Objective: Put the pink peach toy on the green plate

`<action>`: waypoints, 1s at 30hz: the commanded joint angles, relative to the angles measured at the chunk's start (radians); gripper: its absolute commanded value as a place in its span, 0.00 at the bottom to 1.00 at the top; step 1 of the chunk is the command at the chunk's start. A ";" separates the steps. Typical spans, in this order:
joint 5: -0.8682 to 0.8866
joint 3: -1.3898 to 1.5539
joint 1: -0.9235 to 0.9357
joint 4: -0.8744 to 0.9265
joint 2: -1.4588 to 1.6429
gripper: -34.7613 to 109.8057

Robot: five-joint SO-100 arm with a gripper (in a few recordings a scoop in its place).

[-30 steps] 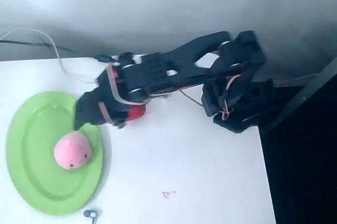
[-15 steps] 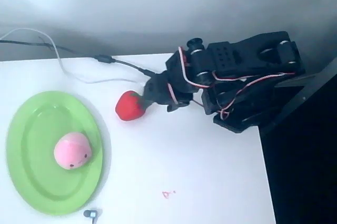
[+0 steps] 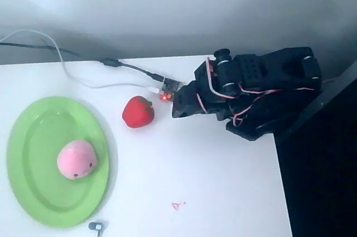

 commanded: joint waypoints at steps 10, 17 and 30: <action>-0.040 0.169 0.005 0.025 0.245 0.24; -0.040 0.173 -0.034 0.032 0.288 0.24; -0.038 0.173 -0.137 0.032 0.288 0.24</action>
